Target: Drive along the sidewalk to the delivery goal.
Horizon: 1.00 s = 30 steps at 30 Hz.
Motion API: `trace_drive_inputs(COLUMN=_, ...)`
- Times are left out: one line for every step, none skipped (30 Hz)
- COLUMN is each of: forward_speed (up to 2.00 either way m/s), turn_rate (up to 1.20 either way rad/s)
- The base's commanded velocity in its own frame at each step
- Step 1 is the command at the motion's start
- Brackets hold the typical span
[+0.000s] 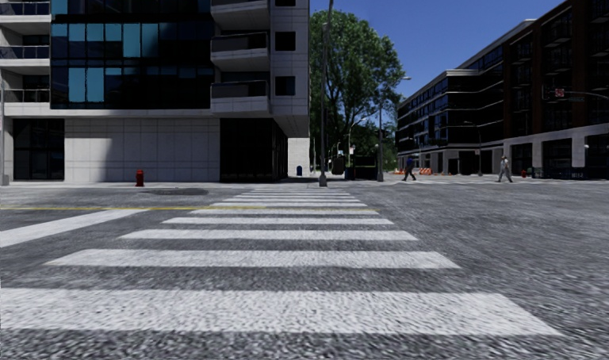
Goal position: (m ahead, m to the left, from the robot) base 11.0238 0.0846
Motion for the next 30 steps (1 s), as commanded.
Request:
trace_drive_inputs(forward_speed=1.37, turn_rate=0.14)
trace_drive_inputs(forward_speed=1.37, turn_rate=0.14)
trace_drive_inputs(forward_speed=1.37, turn_rate=0.14)
trace_drive_inputs(forward_speed=1.37, turn_rate=0.14)
trace_drive_inputs(forward_speed=1.37, turn_rate=0.14)
trace_drive_inputs(forward_speed=1.37, turn_rate=0.14)
trace_drive_inputs(forward_speed=1.37, turn_rate=0.14)
trace_drive_inputs(forward_speed=1.37, turn_rate=0.14)
trace_drive_inputs(forward_speed=1.37, turn_rate=0.14)
trace_drive_inputs(forward_speed=1.37, turn_rate=0.14)
trace_drive_inputs(forward_speed=1.37, turn_rate=0.14)
trace_drive_inputs(forward_speed=1.37, turn_rate=0.14)
trace_drive_inputs(forward_speed=1.37, turn_rate=0.14)
trace_drive_inputs(forward_speed=1.37, turn_rate=0.14)
trace_drive_inputs(forward_speed=1.55, turn_rate=0.14)
trace_drive_inputs(forward_speed=1.55, turn_rate=0.14)
trace_drive_inputs(forward_speed=2.0, turn_rate=0.14)
trace_drive_inputs(forward_speed=2.0, turn_rate=0.14)
trace_drive_inputs(forward_speed=2.0, turn_rate=0.14)
trace_drive_inputs(forward_speed=2.0, turn_rate=0.14)
trace_drive_inputs(forward_speed=2.0, turn_rate=0.14)
trace_drive_inputs(forward_speed=2.0, turn_rate=0.14)
trace_drive_inputs(forward_speed=2.0, turn_rate=0.14)
trace_drive_inputs(forward_speed=2.0, turn_rate=0.14)
trace_drive_inputs(forward_speed=2.0, turn_rate=0.14)
trace_drive_inputs(forward_speed=2.0, turn_rate=0.14)
trace_drive_inputs(forward_speed=2.0, turn_rate=0.14)
trace_drive_inputs(forward_speed=2.0, turn_rate=0.07)
trace_drive_inputs(forward_speed=2.0, turn_rate=0.0)
trace_drive_inputs(forward_speed=2.0, turn_rate=0.0)
